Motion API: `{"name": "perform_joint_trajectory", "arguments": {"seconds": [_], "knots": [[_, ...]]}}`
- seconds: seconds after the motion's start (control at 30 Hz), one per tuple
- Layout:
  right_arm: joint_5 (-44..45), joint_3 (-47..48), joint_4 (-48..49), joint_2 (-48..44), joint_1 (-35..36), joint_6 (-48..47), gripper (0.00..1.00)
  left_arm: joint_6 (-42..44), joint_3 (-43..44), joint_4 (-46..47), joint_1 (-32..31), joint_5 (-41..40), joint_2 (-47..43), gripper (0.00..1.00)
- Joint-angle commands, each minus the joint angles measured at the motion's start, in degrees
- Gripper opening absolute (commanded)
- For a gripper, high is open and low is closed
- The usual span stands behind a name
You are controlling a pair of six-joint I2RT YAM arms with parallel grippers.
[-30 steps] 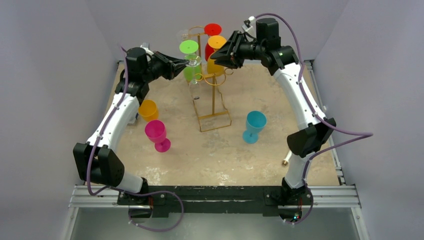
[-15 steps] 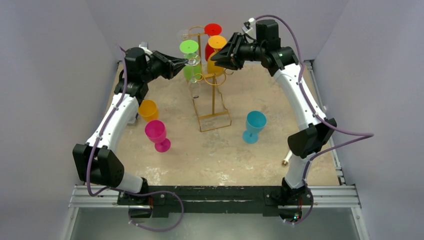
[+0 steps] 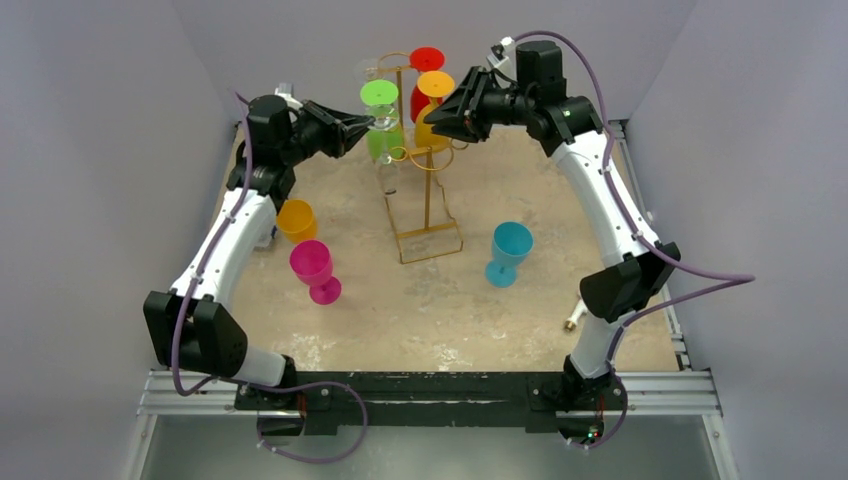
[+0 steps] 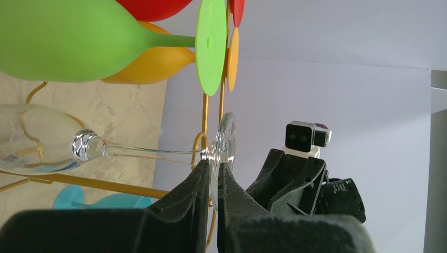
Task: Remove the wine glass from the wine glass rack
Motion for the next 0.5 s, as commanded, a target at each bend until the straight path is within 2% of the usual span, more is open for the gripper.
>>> {"name": "perform_joint_trajectory", "arguments": {"seconds": [0.0, 0.2, 0.47], "knots": [[-0.63, -0.02, 2.11, -2.25, 0.05, -0.92, 0.33, 0.22, 0.23, 5.5, 1.01, -1.73, -3.45, 0.0], [-0.42, -0.33, 2.08, -2.42, 0.04, -0.92, 0.34, 0.09, 0.02, 5.54, 1.1, -1.77, -3.69, 0.0], [-0.27, -0.64, 2.02, -2.78, 0.06, -0.67, 0.43, 0.25, -0.71, 5.54, 1.19, -1.71, -4.72, 0.0]]}}
